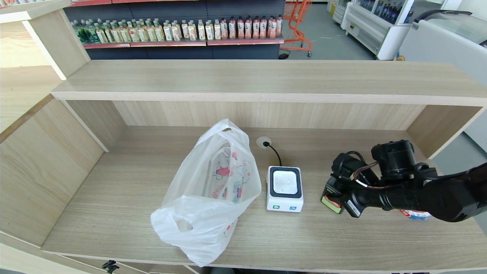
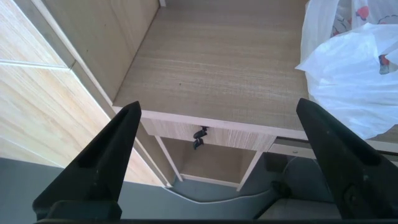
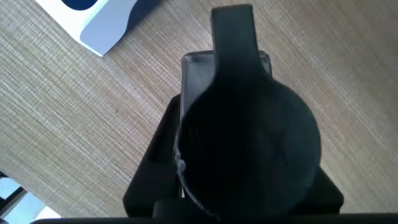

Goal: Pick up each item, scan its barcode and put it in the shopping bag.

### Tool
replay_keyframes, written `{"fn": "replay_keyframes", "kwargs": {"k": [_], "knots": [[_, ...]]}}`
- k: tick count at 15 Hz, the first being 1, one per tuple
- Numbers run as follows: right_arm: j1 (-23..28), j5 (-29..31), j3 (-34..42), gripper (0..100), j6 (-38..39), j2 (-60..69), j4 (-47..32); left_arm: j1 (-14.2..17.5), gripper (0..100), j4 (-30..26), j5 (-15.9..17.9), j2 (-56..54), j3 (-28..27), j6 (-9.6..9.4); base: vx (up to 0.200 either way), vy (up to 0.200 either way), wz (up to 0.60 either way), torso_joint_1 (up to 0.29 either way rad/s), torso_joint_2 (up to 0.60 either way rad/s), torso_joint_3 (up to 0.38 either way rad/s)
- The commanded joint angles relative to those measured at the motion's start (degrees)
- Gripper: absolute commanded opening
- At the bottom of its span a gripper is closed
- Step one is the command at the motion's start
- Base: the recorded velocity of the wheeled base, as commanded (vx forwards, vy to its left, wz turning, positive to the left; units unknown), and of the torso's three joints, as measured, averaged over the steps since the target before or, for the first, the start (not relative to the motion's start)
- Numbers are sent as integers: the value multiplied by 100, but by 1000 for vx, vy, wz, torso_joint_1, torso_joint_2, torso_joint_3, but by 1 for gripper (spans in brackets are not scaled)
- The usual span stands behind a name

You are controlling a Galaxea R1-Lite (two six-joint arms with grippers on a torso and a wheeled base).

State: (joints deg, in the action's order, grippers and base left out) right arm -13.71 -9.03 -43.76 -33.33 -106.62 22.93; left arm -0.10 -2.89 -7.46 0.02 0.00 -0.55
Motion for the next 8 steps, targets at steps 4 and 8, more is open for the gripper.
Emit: {"fn": "replay_keyframes", "kwargs": {"k": [4,8], "knots": [[53,-20,175,0,160,660,247,1,100,-1,-1,-2,0,2,0,0,0,0,0,0],[-26,-37,70,0,1004,2119,678,1,100,-1,-1,6,0,-7,0,0,0,0,0,0]]}}
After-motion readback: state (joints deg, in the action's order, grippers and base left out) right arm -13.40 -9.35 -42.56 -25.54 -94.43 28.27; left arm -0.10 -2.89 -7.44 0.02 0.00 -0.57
